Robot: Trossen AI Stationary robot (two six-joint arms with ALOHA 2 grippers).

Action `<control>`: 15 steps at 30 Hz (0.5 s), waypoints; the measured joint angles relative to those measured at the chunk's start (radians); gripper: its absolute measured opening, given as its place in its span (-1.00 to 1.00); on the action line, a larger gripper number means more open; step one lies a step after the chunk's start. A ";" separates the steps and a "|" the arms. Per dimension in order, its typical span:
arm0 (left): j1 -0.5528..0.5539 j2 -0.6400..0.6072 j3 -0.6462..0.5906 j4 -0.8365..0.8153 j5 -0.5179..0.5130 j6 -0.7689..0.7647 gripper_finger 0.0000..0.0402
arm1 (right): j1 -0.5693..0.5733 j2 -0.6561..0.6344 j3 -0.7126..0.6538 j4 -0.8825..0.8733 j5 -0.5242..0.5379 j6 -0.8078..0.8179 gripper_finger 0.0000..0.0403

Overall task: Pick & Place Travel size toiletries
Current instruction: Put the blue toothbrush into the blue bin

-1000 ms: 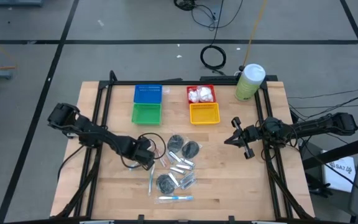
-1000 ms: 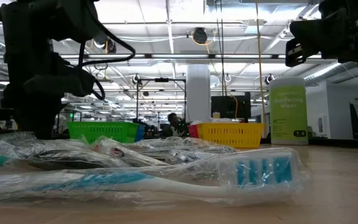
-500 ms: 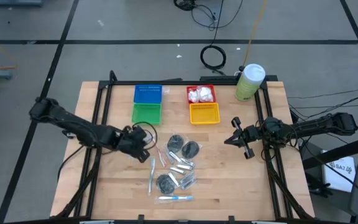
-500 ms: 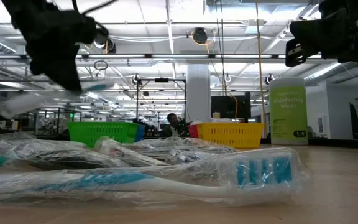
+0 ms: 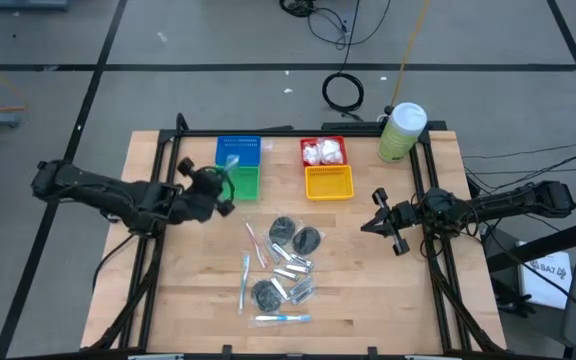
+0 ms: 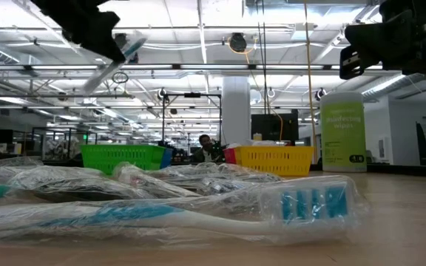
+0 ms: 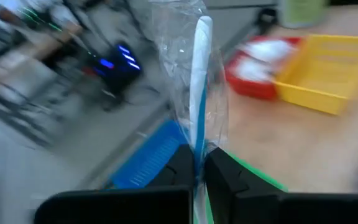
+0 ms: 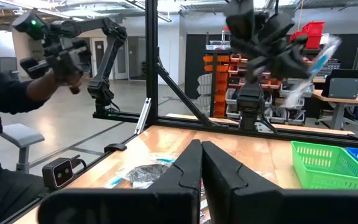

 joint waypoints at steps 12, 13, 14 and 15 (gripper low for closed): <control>0.418 0.069 0.002 0.330 0.151 0.526 -0.96 | 0.000 0.000 0.000 0.000 0.000 0.000 -1.00; 0.464 0.081 0.002 0.339 0.202 0.527 -0.97 | 0.000 0.000 0.000 0.000 0.000 0.000 -1.00; 0.507 0.098 0.002 0.352 0.263 0.528 -0.96 | 0.000 0.000 0.000 0.000 0.000 0.000 -1.00; 0.546 0.116 0.002 0.374 0.323 0.533 -0.95 | 0.000 0.000 0.000 0.000 0.000 0.000 -1.00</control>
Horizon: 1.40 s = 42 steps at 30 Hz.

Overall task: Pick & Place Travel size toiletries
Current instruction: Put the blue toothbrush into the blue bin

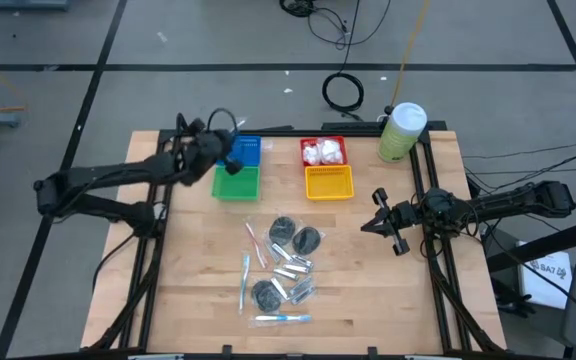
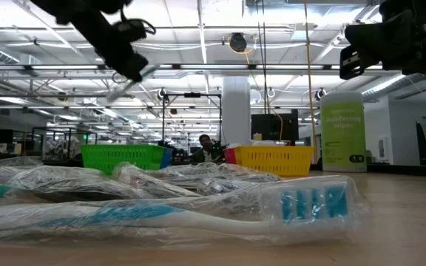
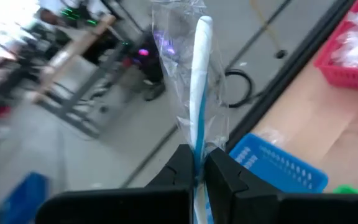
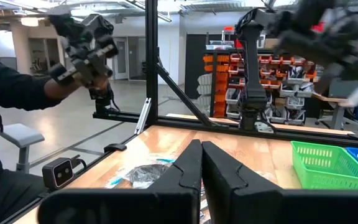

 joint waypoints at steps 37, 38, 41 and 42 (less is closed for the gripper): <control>0.192 0.405 0.000 0.128 0.191 -0.047 -0.57 | 0.000 0.000 0.000 0.000 0.000 0.000 -1.00; 0.192 0.405 0.000 0.120 0.183 -0.048 -0.54 | 0.000 0.000 0.000 0.000 0.000 0.000 -1.00; 0.193 0.405 0.000 0.108 0.167 -0.048 -0.44 | 0.000 0.000 0.000 0.000 0.000 0.000 -1.00; 0.192 0.405 0.000 0.107 0.163 -0.048 -0.42 | 0.000 0.000 0.000 0.000 0.000 0.000 -1.00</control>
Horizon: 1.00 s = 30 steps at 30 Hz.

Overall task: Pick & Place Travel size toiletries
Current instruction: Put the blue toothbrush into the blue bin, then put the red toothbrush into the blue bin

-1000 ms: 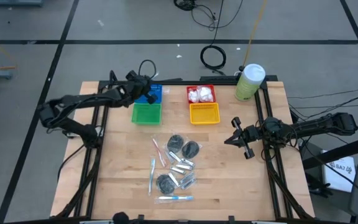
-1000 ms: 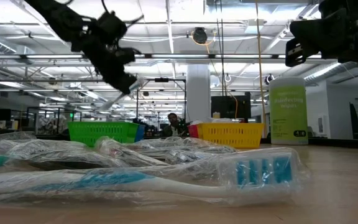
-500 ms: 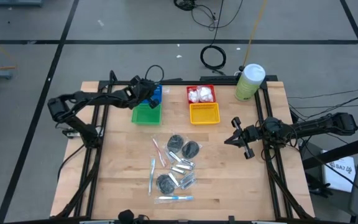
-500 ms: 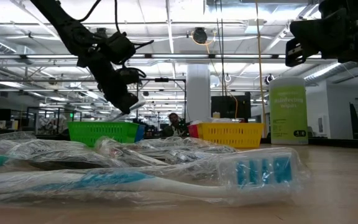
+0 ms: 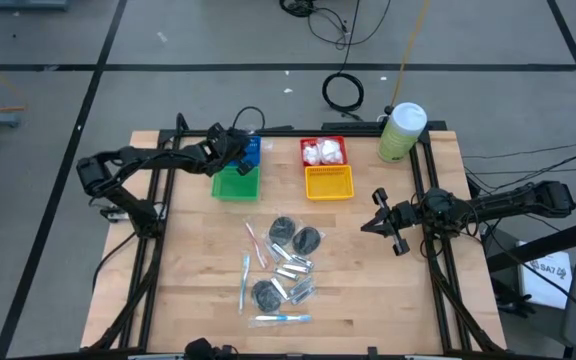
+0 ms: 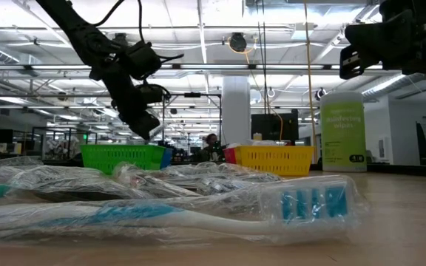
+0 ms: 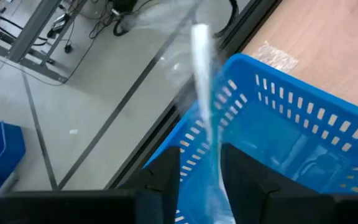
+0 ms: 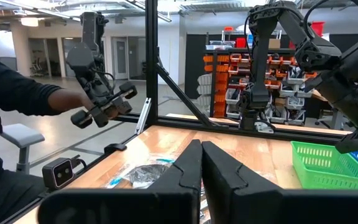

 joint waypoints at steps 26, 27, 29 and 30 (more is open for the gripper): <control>-0.321 -0.430 0.000 -0.077 0.203 -0.168 -0.26 | 0.000 0.000 0.000 0.000 0.000 0.000 -1.00; -0.340 -0.441 0.000 -0.082 0.249 -0.187 -0.25 | 0.000 0.000 0.000 -0.001 0.000 0.000 -1.00; -0.377 -0.453 0.000 -0.082 0.333 -0.237 -0.25 | 0.000 0.000 0.000 0.000 0.000 0.000 -1.00; -0.395 -0.455 0.000 -0.090 0.374 -0.269 -0.26 | 0.000 0.000 0.000 -0.001 0.000 0.000 -1.00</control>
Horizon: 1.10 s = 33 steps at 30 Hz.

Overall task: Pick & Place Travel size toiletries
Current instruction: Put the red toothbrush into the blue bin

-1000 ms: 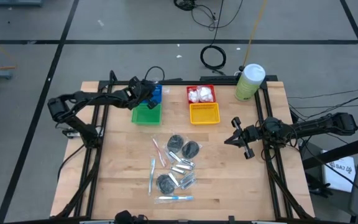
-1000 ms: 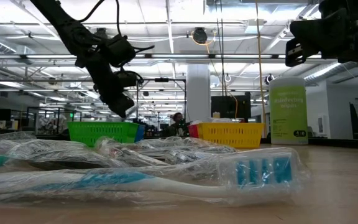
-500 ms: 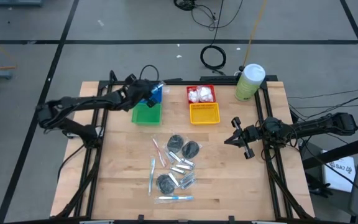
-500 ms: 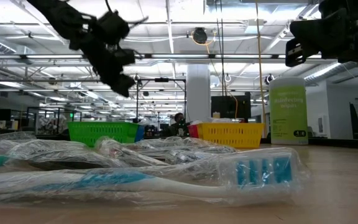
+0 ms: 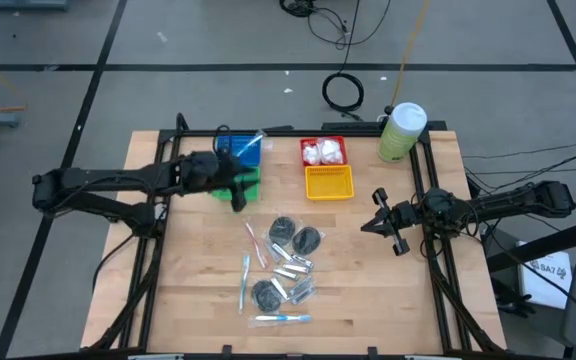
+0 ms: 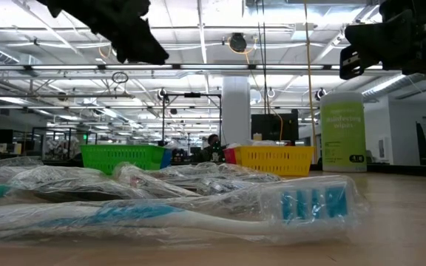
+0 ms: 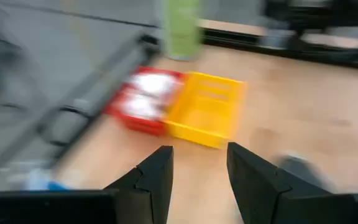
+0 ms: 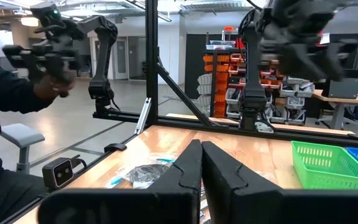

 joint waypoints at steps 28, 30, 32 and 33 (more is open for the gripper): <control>-0.390 0.397 -0.001 -0.178 0.036 0.042 -0.26 | 0.000 0.000 0.000 0.000 0.000 0.000 -1.00; -0.386 0.408 -0.001 -0.179 -0.019 0.118 -0.26 | 0.000 0.000 0.000 0.001 0.000 0.000 -1.00; -0.385 0.418 0.000 -0.177 -0.046 0.173 -0.26 | 0.000 0.000 0.000 0.000 0.000 0.000 -1.00; -0.385 0.426 0.000 -0.178 -0.046 0.194 -0.26 | 0.000 0.000 0.000 0.000 0.000 0.000 -1.00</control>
